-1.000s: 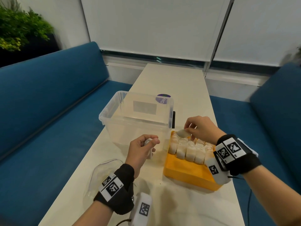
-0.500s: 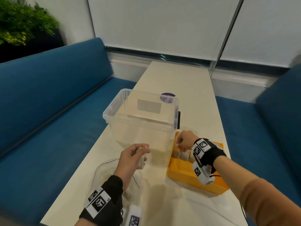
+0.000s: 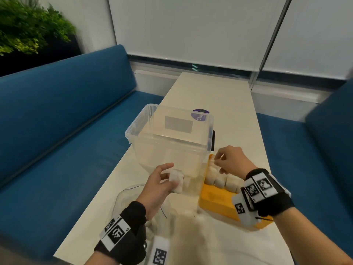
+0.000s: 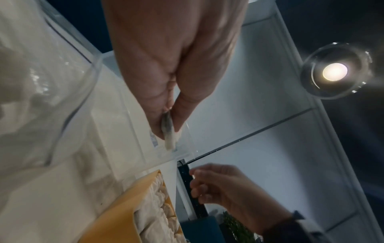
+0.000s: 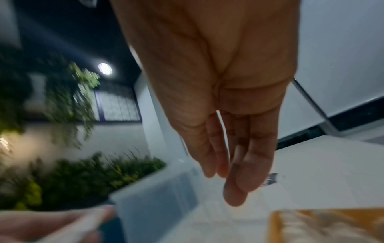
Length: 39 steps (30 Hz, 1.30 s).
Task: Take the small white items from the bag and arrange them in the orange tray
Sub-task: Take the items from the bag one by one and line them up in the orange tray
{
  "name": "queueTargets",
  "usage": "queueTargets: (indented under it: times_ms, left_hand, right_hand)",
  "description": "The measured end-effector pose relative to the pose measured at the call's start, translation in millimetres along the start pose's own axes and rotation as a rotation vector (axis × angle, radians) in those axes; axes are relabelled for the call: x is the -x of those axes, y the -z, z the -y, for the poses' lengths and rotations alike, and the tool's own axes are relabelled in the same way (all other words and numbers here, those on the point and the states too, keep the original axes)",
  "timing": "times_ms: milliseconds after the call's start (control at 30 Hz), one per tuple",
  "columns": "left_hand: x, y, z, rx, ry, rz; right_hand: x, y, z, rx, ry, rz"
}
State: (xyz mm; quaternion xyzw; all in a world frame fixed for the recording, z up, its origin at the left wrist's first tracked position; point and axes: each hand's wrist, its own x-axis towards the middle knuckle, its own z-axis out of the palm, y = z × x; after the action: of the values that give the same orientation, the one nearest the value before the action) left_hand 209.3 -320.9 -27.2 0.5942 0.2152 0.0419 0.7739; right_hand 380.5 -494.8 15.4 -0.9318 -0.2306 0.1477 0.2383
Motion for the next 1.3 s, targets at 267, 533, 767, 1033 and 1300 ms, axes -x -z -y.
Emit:
queueTargets:
  times_ms: [267, 533, 767, 1033, 1300]
  left_hand:
    - [5, -28, -25, -0.137, -0.123, 0.057]
    - [24, -35, -41, 0.085, 0.005, 0.199]
    - [31, -33, -43, 0.130, -0.110, 0.160]
    - [36, -43, -40, 0.058, -0.228, 0.094]
    - [35, -57, -36, -0.049, -0.227, 0.134]
  right_hand:
    - [62, -7, 50, -0.309, 0.294, 0.043]
    - [70, 18, 46, -0.567, 0.436, 0.009]
    - [79, 26, 43, -0.614, 0.426, -0.056]
    - [94, 31, 49, -0.428, 0.422, -0.167]
    - [102, 59, 62, -0.111, 0.518, -0.196]
